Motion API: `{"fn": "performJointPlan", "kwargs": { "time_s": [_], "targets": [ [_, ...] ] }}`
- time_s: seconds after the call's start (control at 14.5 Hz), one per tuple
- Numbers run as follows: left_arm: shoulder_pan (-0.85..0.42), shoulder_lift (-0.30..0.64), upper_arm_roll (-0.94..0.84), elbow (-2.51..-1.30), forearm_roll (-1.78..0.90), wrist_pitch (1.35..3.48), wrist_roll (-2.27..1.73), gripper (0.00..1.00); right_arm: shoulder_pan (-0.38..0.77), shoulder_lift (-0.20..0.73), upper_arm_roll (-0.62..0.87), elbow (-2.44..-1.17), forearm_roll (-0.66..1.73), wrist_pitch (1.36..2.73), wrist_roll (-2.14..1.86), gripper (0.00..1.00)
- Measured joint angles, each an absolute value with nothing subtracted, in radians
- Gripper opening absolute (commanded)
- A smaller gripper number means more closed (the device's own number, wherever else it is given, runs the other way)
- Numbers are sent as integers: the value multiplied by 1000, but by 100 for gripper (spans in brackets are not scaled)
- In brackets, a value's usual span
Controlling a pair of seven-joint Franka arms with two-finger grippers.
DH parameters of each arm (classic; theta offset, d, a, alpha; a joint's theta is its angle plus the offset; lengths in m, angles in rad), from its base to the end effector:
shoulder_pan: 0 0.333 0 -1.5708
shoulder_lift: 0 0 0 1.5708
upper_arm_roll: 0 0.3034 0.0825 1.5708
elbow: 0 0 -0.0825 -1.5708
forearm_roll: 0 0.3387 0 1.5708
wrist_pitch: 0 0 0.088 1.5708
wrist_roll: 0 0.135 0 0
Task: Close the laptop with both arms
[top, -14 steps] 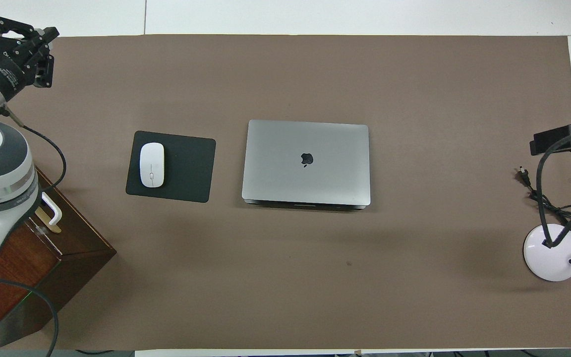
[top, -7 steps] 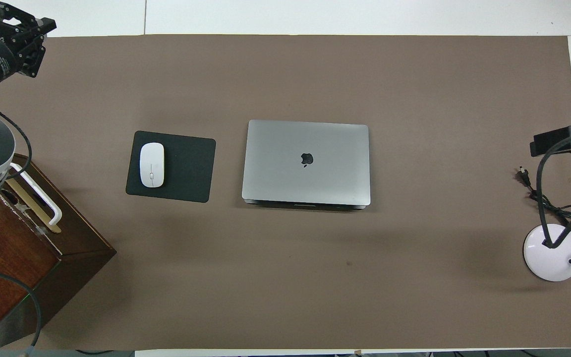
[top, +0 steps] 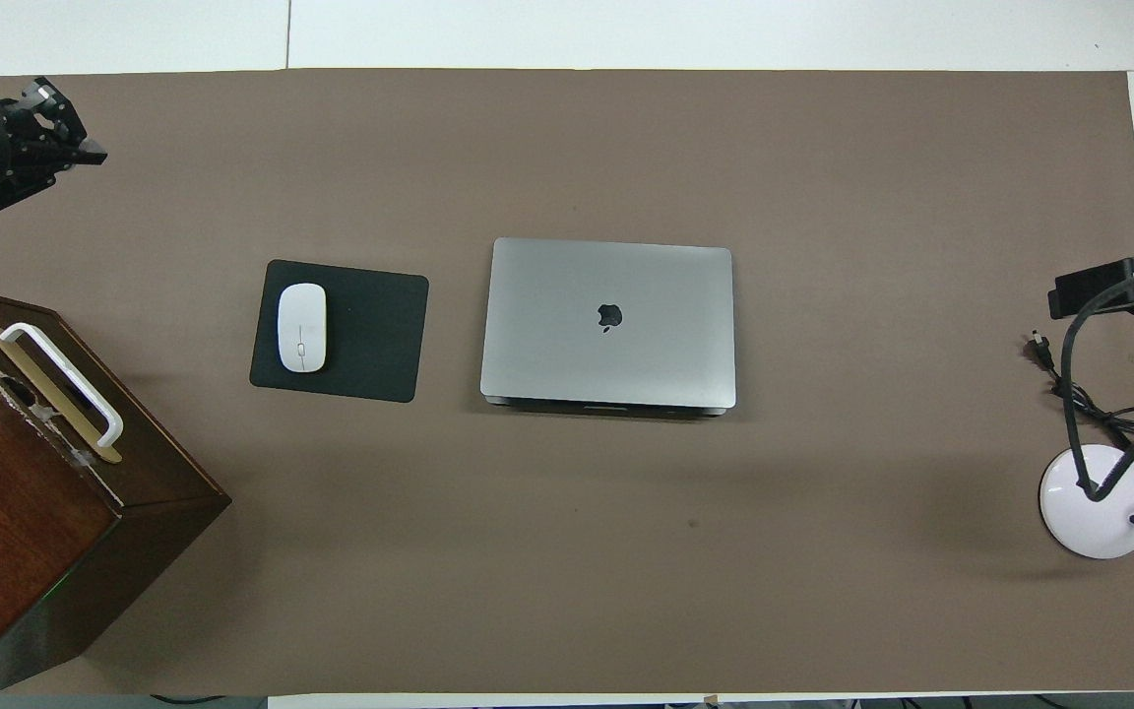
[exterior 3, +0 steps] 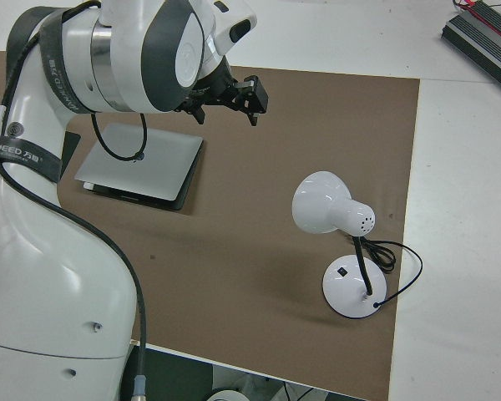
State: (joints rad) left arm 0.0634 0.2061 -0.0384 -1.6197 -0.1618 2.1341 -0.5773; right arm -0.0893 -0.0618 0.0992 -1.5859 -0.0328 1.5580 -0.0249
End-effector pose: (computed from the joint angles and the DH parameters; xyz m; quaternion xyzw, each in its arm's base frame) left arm 0.6165 0.0065 0.5066 0.9304 0.3237 0.1260 0.1167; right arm 0.4907 0.0020 0.6071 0.9995 0.0169 0.0166 0.0196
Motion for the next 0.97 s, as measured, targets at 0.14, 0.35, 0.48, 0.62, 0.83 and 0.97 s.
{"fn": "performJointPlan", "kwargs": {
  "time_s": [0.14,0.35,0.48,0.62,0.83,0.97],
  "targets": [
    [63,161,-39,-1620,-140,1983,-548,0,-89,-63,99,-1587,-33,1558,-25,100],
    [63,82,-38,-1638,-121,1780,-528,0,-89,-66,99,-1589,-33,1558,-25,100],
    [62,19,-38,-1675,-111,1634,-520,0,-89,-68,100,-1592,-33,1557,-25,100],
    [60,-47,-39,-1743,-100,1540,-511,9,-89,-68,100,-1595,-33,1557,-25,100],
    [40,-105,-42,-1820,-98,1529,-504,99,-89,-69,102,-1596,-33,1557,-25,100],
    [27,-110,-42,-1827,-97,1537,-504,100,-89,-69,103,-1596,-33,1557,-25,100]
  ]
}}
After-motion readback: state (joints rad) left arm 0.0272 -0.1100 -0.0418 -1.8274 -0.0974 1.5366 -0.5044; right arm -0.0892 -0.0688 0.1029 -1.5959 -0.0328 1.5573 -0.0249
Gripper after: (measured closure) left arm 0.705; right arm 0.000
